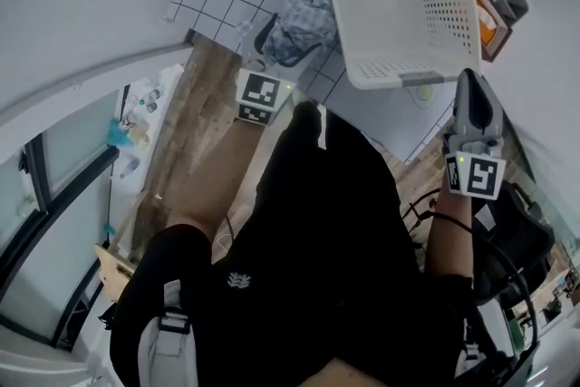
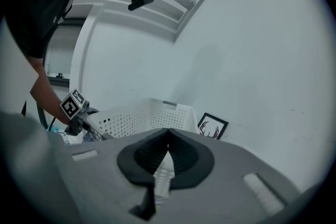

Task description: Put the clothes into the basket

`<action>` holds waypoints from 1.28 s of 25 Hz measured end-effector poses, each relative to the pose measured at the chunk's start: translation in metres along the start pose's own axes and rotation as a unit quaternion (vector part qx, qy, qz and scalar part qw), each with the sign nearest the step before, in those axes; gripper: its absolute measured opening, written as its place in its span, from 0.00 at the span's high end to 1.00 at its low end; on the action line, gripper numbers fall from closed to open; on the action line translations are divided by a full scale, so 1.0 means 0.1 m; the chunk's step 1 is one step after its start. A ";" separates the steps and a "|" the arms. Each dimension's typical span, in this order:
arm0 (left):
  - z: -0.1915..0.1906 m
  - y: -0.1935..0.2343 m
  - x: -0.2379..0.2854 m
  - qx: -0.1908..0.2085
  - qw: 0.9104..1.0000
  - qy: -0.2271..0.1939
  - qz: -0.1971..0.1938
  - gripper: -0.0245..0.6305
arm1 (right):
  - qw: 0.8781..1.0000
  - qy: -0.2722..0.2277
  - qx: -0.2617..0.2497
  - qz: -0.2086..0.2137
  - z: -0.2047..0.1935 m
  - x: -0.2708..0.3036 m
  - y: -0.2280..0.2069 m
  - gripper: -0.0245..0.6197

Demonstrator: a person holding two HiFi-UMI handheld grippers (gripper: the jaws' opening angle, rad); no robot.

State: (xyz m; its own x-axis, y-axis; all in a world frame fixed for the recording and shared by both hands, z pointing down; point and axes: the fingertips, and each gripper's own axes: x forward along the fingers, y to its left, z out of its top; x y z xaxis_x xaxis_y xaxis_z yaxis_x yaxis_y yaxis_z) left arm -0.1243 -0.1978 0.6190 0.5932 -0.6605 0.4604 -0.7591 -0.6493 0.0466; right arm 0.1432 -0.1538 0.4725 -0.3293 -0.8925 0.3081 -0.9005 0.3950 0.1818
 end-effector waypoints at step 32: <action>-0.09 0.18 -0.07 -0.084 0.995 0.025 0.038 0.84 | 0.999 -0.009 0.050 0.008 0.09 0.09 0.09 0.96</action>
State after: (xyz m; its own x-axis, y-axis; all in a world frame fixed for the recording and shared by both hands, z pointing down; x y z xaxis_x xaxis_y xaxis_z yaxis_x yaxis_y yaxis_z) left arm -0.1444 -0.2011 0.6243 0.5209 -0.6835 0.5114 -0.8381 -0.5232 0.1545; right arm 0.1295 -0.1602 0.4686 -0.3480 -0.8904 0.2933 -0.9187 0.3863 0.0825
